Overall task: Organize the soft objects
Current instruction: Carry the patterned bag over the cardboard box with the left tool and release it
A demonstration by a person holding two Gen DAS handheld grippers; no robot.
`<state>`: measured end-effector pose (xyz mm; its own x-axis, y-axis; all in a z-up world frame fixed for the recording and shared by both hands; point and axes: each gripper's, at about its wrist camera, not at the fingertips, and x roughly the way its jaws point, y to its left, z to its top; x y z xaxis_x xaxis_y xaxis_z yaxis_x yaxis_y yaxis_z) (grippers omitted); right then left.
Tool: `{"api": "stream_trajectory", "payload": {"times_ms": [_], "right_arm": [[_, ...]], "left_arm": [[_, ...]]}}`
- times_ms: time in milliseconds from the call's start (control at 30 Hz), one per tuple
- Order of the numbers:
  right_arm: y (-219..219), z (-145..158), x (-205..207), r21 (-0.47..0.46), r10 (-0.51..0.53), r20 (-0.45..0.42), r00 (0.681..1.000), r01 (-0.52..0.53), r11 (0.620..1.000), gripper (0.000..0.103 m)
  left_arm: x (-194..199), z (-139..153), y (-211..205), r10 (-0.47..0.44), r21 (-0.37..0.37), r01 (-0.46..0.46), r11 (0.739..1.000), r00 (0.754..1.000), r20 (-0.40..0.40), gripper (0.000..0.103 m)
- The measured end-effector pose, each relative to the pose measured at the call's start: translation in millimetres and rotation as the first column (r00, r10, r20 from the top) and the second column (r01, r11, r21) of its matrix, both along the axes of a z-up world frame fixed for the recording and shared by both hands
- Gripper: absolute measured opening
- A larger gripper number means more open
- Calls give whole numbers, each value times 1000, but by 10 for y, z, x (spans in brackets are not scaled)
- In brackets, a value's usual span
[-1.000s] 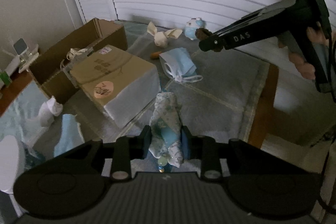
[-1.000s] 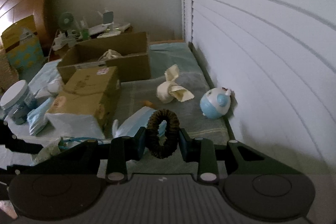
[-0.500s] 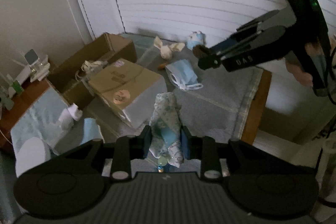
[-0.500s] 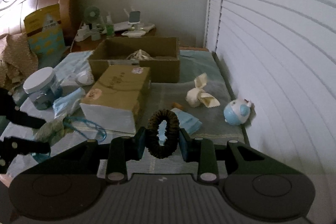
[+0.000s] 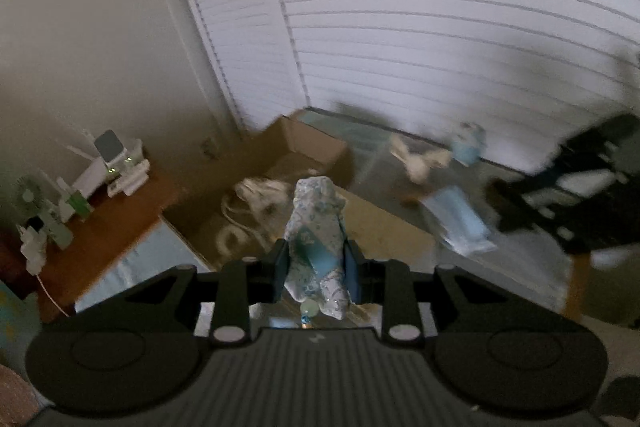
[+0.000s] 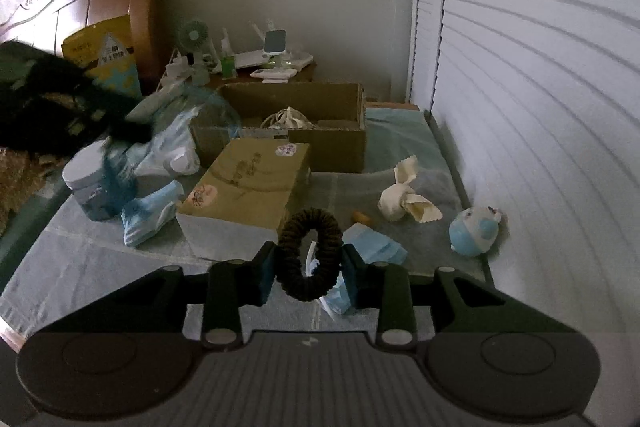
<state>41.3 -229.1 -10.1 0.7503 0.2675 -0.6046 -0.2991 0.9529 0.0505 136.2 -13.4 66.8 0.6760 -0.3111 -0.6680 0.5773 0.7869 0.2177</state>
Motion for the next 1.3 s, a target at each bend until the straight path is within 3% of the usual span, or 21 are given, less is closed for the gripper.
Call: {"api": "stream_trajectory", "payload": {"times_ms": [533, 867, 1033, 1167, 1200, 1233, 1267, 1300], "right_arm": [[-78, 18, 230, 2, -21, 8, 1000, 21, 1000, 39], [-79, -58, 369, 4, -30, -20, 999, 30, 1000, 40], [-76, -81, 402, 9, -29, -29, 999, 29, 1000, 40], [-65, -88, 415, 2, -30, -31, 999, 30, 1000, 40], [-63, -86, 413, 2, -29, -30, 999, 29, 1000, 40], [-57, -85, 413, 2, -29, -30, 999, 29, 1000, 40], [-55, -83, 411, 3, -28, -29, 999, 29, 1000, 40], [-50, -80, 407, 4, -28, -28, 999, 28, 1000, 40]], "left_arm": [[1323, -38, -43, 85, 43, -86, 995, 996, 23, 28], [1664, 44, -117, 84, 58, -88, 994, 994, 67, 28], [1681, -107, -131, 67, 86, -70, 994, 997, 34, 29], [1649, -341, -55, 96, 125, -93, 988, 995, -18, 43], [1643, -375, -29, 110, 132, -106, 986, 994, -24, 52], [1631, -397, 10, 132, 135, -129, 983, 991, -20, 76], [1610, -399, 39, 147, 130, -145, 981, 989, -12, 92], [1578, -389, 69, 161, 119, -159, 980, 987, 0, 94]]}}
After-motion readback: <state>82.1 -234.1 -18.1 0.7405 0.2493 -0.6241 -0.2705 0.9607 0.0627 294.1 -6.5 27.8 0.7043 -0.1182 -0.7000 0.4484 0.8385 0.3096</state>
